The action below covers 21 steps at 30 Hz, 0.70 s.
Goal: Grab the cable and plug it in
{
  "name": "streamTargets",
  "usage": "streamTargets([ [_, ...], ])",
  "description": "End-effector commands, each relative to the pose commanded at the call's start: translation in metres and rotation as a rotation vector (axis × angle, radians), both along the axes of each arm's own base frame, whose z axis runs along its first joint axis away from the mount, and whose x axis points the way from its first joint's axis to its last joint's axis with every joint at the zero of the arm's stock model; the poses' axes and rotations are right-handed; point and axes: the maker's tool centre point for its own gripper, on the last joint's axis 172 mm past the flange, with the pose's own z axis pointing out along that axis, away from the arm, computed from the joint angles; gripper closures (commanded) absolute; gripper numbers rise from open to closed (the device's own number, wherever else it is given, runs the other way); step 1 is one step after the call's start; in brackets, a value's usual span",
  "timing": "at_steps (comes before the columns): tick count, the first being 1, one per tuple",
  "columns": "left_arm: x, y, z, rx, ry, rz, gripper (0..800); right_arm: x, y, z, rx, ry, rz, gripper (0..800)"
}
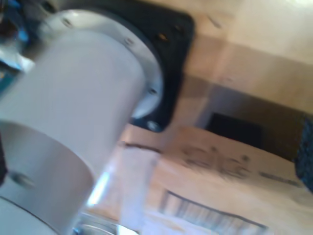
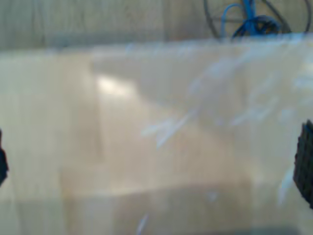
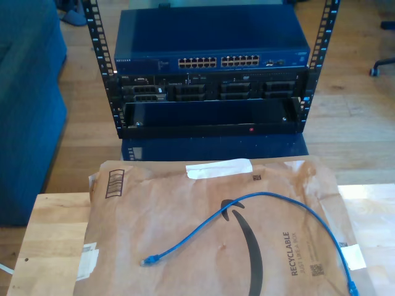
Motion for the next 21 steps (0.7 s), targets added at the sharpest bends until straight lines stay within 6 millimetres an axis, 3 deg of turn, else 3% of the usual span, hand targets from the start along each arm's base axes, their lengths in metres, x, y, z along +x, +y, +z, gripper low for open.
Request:
streamTargets([
  [5,0.045,-0.009,0.020,0.043,-0.017,0.013,0,0.021,0.079,0.027,0.002,0.004,0.054,4],
  [9,0.059,-0.016,0.026,0.071,-0.003,-0.002,0,0.032,0.178,0.036,0.104,0.010,0.120,4],
  [16,0.080,-0.044,0.030,0.039,-0.017,-0.006,0,0.013,0.319,0.023,0.380,0.188,0.141,2],
  [21,0.092,-0.063,0.032,0.011,-0.022,-0.014,0,0.038,0.391,-0.006,0.402,0.085,0.274,3],
])
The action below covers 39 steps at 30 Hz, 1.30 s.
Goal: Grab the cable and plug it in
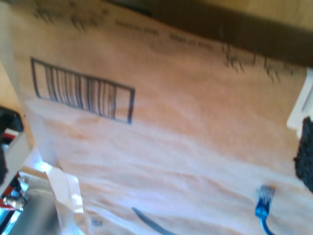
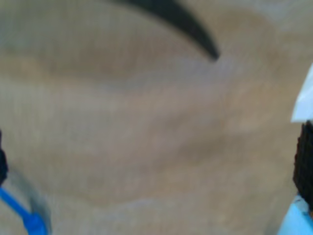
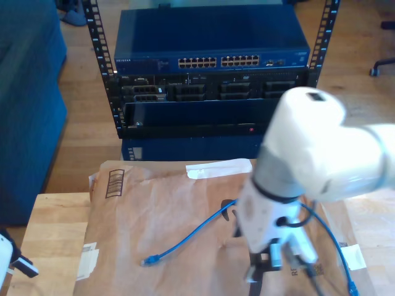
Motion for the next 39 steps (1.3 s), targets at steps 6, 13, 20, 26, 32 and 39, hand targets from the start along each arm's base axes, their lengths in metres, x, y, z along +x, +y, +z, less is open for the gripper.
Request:
streamTargets([
  [6,0.005,-0.031,-0.001,0.023,0.054,-0.053,0,0.027,0.043,-0.024,-0.016,-0.009,0.112,3],
  [13,0.010,-0.067,-0.003,0.040,0.103,-0.102,0,0.037,0.054,-0.062,-0.026,-0.054,0.202,14],
  [20,0.019,-0.076,0.004,0.051,0.100,-0.108,0,0.034,0.064,-0.075,-0.046,-0.077,0.249,42],
  [26,0.019,-0.077,0.004,0.052,0.100,-0.114,0,0.045,0.071,-0.080,-0.048,-0.088,0.250,54],
  [32,0.019,-0.077,0.005,0.051,0.100,-0.113,0,0.049,0.074,-0.086,-0.055,-0.080,0.246,174],
  [39,0.019,-0.078,0.005,0.049,0.100,-0.114,0,0.050,0.070,-0.089,-0.066,-0.065,0.187,442],
])
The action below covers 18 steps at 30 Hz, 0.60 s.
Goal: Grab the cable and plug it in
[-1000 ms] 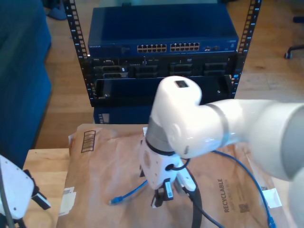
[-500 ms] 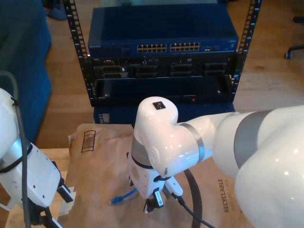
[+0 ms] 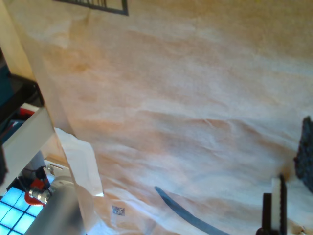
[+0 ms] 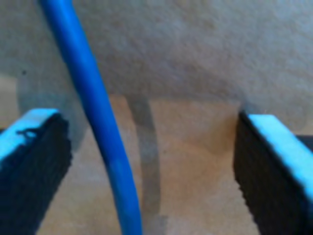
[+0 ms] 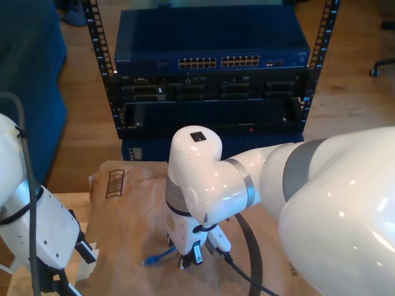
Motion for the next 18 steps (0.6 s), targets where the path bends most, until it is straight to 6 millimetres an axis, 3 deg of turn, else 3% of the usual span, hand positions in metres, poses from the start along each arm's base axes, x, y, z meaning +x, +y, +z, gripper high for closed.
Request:
streamTargets([
  [4,0.002,-0.002,0.002,-0.007,-0.003,0.004,0,0.005,0.001,0.015,0.020,-0.021,-0.027,753],
  [8,0.027,-0.029,0.024,-0.114,-0.065,0.056,0,0.023,-0.013,0.048,0.056,-0.057,-0.132,786],
  [11,0.052,-0.051,0.042,-0.184,-0.099,0.061,0,0.028,-0.042,0.073,0.080,-0.079,-0.195,786],
  [14,0.075,-0.086,0.061,-0.268,-0.122,0.046,0,0.033,-0.083,0.097,0.106,-0.110,-0.283,787],
  [15,0.082,-0.100,0.069,-0.308,-0.126,0.047,0,0.030,-0.097,0.112,0.130,-0.107,-0.328,787],
  [18,0.098,-0.128,0.085,-0.384,-0.138,0.042,0,0.017,-0.109,0.148,0.216,-0.068,-0.416,787],
])
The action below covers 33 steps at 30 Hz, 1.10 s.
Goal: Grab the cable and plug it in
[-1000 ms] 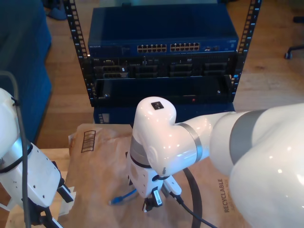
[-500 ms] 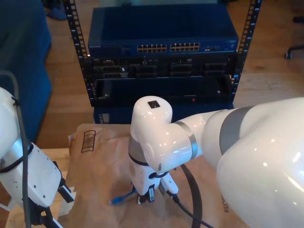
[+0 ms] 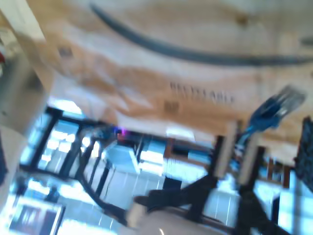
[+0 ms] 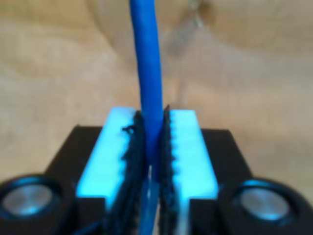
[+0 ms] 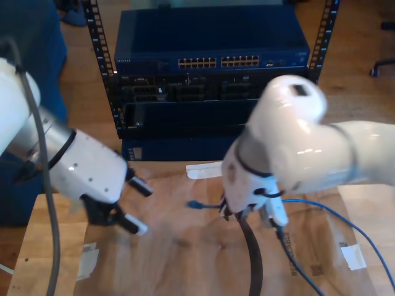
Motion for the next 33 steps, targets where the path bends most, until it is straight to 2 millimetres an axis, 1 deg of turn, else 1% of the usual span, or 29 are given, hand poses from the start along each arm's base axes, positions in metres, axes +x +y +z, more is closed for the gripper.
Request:
streamTargets([
  [1,0.000,-0.011,0.004,-0.018,-0.003,-0.018,0,-0.001,-0.009,0.010,0.009,-0.003,-0.018,786],
  [3,-0.003,-0.029,0.006,-0.042,0.000,-0.051,0,-0.005,-0.031,0.022,0.022,-0.011,-0.063,786],
  [5,-0.005,-0.038,0.004,-0.047,0.005,-0.077,0,-0.010,-0.047,0.031,0.034,-0.018,-0.101,787],
  [7,-0.009,-0.053,0.007,-0.048,-0.004,-0.127,0,-0.022,-0.054,0.030,0.054,0.002,-0.125,787],
  [9,-0.014,-0.069,0.013,-0.051,-0.030,-0.187,0,-0.028,-0.062,0.030,0.084,0.020,-0.167,790],
  [10,-0.014,-0.074,0.017,-0.054,-0.048,-0.209,0,-0.031,-0.065,0.031,0.100,0.035,-0.184,791],
  [12,-0.010,-0.077,0.023,-0.062,-0.089,-0.233,0,-0.039,-0.064,0.032,0.148,0.090,-0.215,792],
  [14,-0.005,-0.077,0.023,-0.069,-0.117,-0.246,0,-0.042,-0.063,0.037,0.204,0.131,-0.244,792],
  [17,-0.002,-0.085,0.031,-0.114,-0.128,-0.236,0,-0.044,-0.055,0.050,0.293,0.152,-0.231,792],
  [18,-0.001,-0.089,0.035,-0.132,-0.135,-0.233,0,-0.043,-0.051,0.058,0.326,0.157,-0.226,792],
  [20,0.001,-0.094,0.037,-0.159,-0.134,-0.225,0,-0.048,-0.049,0.067,0.367,0.178,-0.208,792],
  [22,0.006,-0.097,0.042,-0.173,-0.140,-0.221,0,-0.054,-0.049,0.071,0.397,0.199,-0.193,792],
  [24,0.007,-0.098,0.048,-0.186,-0.147,-0.222,0,-0.058,-0.043,0.077,0.445,0.213,-0.172,792],
  [26,0.006,-0.098,0.049,-0.192,-0.154,-0.230,0,-0.063,-0.038,0.078,0.485,0.246,-0.150,792],
  [28,0.006,-0.097,0.050,-0.194,-0.155,-0.231,0,-0.065,-0.041,0.079,0.502,0.253,-0.142,792],
  [30,-0.001,-0.099,0.053,-0.210,-0.140,-0.247,0,-0.066,-0.038,0.083,0.524,0.256,-0.130,792],
  [31,-0.007,-0.102,0.059,-0.235,-0.123,-0.258,0,-0.067,-0.035,0.087,0.539,0.256,-0.120,792],
  [33,-0.027,-0.112,0.078,-0.316,-0.068,-0.298,2,-0.064,-0.033,0.093,0.552,0.243,-0.104,792],
])
